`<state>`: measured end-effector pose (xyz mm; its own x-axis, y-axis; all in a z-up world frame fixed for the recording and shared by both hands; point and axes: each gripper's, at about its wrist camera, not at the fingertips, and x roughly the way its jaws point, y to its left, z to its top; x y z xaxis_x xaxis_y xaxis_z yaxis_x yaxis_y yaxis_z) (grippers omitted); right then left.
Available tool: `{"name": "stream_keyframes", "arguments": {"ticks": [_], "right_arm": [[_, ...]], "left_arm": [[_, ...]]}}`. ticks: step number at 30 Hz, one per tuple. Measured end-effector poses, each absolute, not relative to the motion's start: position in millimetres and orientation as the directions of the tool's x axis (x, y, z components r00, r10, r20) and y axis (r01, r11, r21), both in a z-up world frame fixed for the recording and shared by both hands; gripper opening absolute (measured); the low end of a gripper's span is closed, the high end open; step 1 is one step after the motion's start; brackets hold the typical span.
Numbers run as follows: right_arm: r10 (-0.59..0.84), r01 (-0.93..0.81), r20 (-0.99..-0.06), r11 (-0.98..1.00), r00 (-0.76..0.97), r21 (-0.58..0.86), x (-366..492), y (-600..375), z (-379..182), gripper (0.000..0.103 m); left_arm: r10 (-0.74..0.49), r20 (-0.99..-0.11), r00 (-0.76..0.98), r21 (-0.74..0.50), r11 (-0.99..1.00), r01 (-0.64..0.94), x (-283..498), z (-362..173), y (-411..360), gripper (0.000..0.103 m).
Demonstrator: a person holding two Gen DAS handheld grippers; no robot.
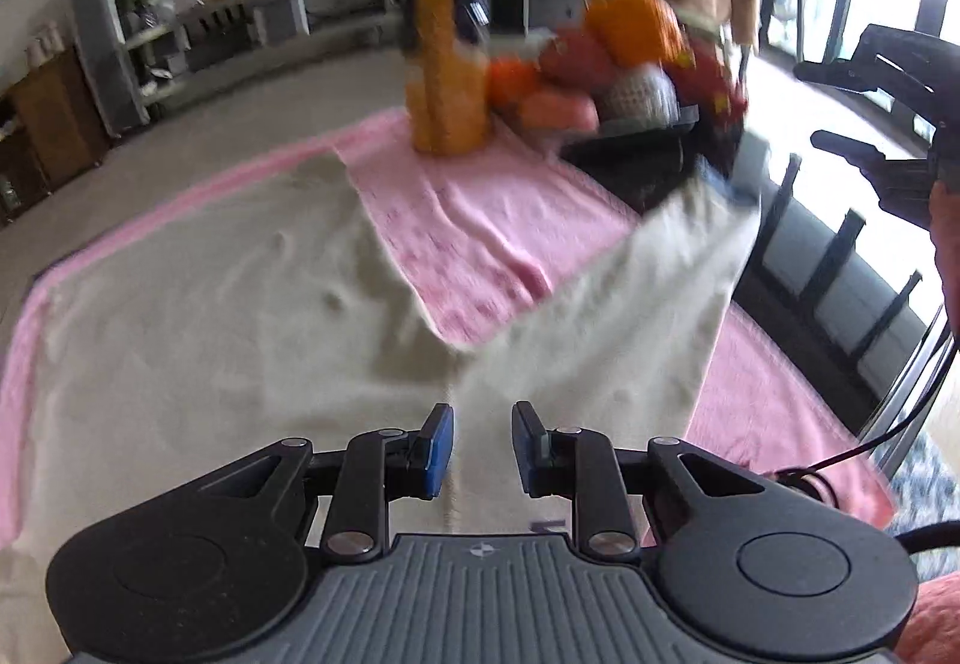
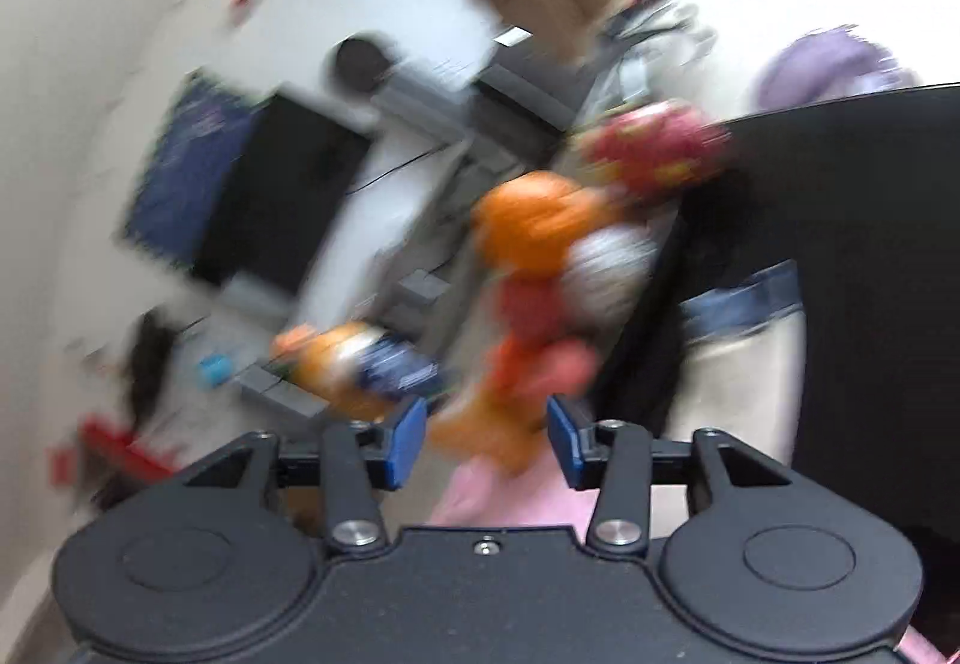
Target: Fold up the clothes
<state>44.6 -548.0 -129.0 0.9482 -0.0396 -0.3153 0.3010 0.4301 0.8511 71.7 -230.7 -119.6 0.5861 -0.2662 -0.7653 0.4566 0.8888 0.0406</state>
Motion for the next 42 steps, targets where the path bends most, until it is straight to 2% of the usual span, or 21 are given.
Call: {"name": "stream_keyframes", "arguments": {"ticks": [2,4,6,7,12,14,18,25,27,29,30,35,40,42], "right_arm": [[-0.082,0.391,-0.39,0.367,0.917,0.844,47,-567,-161,0.045],[-0.065,0.468,-0.468,0.266,0.881,0.843,52,-588,-192,0.042],[-0.062,0.498,-0.497,0.204,0.866,0.843,56,-603,-216,0.026],[-0.066,0.511,-0.508,0.187,0.859,0.839,58,-608,-224,0.026],[-0.107,0.545,-0.539,0.275,0.836,0.792,83,-621,-236,0.023],[-0.124,0.559,-0.552,0.323,0.825,0.764,97,-626,-239,0.023],[-0.148,0.591,-0.583,0.37,0.799,0.717,109,-636,-242,0.024],[-0.161,0.6,-0.605,0.467,0.78,0.649,130,-639,-243,0.023],[-0.166,0.599,-0.615,0.515,0.771,0.613,136,-634,-241,0.018],[-0.18,0.604,-0.631,0.568,0.754,0.56,142,-627,-240,0.004],[-0.187,0.601,-0.633,0.591,0.751,0.538,142,-622,-237,0.004],[-0.202,0.501,-0.515,0.668,0.833,0.55,115,-584,-175,0.004],[-0.201,0.397,-0.386,0.741,0.901,0.542,87,-547,-114,0.004],[-0.171,0.321,-0.311,0.778,0.935,0.539,69,-517,-82,0.004]], "left_arm": [[-0.274,-0.794,0.542,0.029,0.875,0.484,79,-139,-245,0.023],[-0.28,-0.821,0.497,0.016,0.86,0.511,86,-158,-258,0.023],[-0.292,-0.844,0.45,0.002,0.837,0.547,90,-174,-272,0.023],[-0.3,-0.854,0.426,-0.006,0.822,0.569,90,-181,-278,0.023],[-0.297,-0.873,0.388,0.04,0.749,0.662,80,-190,-290,0.021],[-0.301,-0.882,0.361,0.012,0.753,0.658,84,-188,-286,0.021],[-0.315,-0.864,0.392,-0.009,0.789,0.614,88,-178,-277,0.022],[-0.259,-0.813,0.521,0.004,0.892,0.451,96,-154,-265,0.027],[-0.237,-0.807,0.541,0.01,0.911,0.413,99,-152,-261,0.03],[-0.217,-0.805,0.552,0.009,0.926,0.377,102,-150,-255,0.03],[-0.209,-0.806,0.554,0.005,0.933,0.359,103,-150,-252,0.03],[-0.19,-0.809,0.556,-0.023,0.956,0.293,103,-146,-230,0.029],[-0.23,-0.797,0.559,-0.08,0.957,0.28,84,-126,-190,0.029],[-0.23,-0.789,0.57,-0.083,0.959,0.273,72,-115,-166,0.029]]}}
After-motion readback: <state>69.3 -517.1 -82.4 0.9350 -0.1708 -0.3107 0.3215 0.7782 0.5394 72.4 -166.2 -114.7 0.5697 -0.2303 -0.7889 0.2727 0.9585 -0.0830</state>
